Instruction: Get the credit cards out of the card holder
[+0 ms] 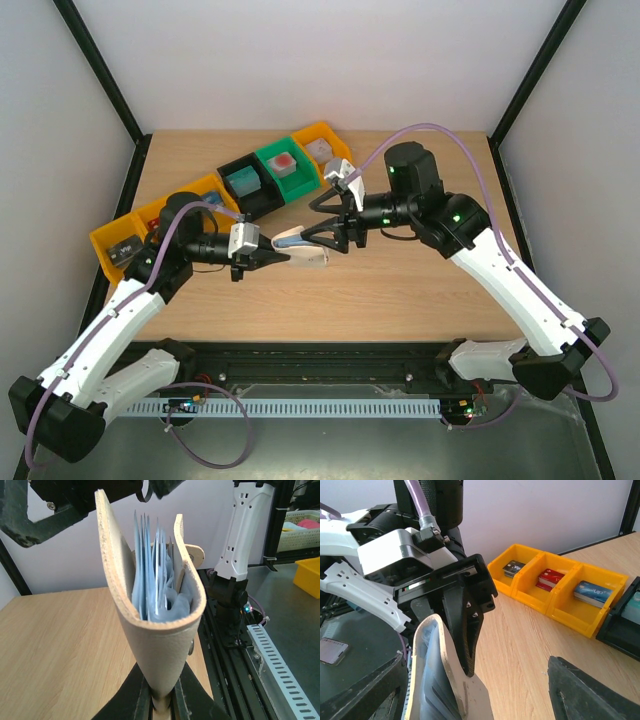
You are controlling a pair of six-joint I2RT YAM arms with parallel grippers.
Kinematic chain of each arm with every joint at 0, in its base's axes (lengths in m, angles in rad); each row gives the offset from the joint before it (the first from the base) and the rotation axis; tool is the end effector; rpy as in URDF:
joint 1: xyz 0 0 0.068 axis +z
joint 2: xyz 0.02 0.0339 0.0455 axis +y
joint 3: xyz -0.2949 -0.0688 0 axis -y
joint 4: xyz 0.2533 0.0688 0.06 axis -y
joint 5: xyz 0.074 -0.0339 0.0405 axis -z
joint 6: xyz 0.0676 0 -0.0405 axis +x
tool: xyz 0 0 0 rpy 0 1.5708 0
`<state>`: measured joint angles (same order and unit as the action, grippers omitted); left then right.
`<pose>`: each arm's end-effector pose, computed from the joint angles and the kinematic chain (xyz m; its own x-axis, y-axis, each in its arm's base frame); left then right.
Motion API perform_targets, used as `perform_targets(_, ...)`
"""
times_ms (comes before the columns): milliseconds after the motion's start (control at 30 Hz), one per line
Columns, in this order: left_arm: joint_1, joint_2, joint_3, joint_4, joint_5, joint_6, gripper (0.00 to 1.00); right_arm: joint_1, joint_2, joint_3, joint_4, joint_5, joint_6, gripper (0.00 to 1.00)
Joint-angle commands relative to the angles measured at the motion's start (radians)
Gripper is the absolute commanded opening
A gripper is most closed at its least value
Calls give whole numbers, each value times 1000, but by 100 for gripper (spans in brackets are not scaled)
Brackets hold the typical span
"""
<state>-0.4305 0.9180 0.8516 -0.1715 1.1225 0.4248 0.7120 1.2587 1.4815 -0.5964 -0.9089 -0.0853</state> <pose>0.1545 -0.1380 0.3665 0.2074 0.1013 -0.9730 0.9782 -0.0147 0.2070 0.1702 0.2173 0.4665 -0.1937 -0.2364 -0.9522 -0.9776 -0.0348 0.2075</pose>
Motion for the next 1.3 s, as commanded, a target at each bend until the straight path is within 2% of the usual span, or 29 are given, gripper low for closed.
perform_targets(0,3,-5,7,25,41,32,2,3,8,-10,-46,39,-31,73)
perform_targets(233,3,-4,7,23,40,35,2,6,40,-32,-126,-7,-59,79)
perform_targets(333,3,0,6,27,41,37,2,12,38,-49,-127,7,-60,77)
perform_targets(367,2,1,6,28,42,37,2,15,38,-53,-115,7,-52,74)
perform_targets(500,0,6,4,40,42,28,2,30,46,-70,-51,-8,-8,40)
perform_targets(633,-1,4,-4,69,22,-19,2,32,68,-47,-31,-42,15,14)
perform_targets(667,-3,1,-11,84,5,-41,5,32,71,-34,-21,-42,25,5)
perform_targets(700,-5,-4,-20,106,-23,-73,19,32,70,-30,-5,-16,44,2)
perform_targets(733,-6,-9,-35,143,-68,-117,46,31,70,-28,17,23,71,2)
perform_targets(767,-9,-18,-54,193,-125,-172,67,30,67,-29,43,76,102,2)
perform_targets(833,-11,-33,-103,305,-300,-302,97,29,64,-33,106,246,189,2)
perform_targets(967,-11,-51,-153,444,-602,-428,100,29,87,-21,198,610,452,2)
perform_targets(1133,-34,-51,-170,416,-678,-404,100,61,110,-24,312,761,707,2)
perform_targets(1267,-70,-48,-176,408,-690,-377,100,136,125,-14,328,902,716,2)
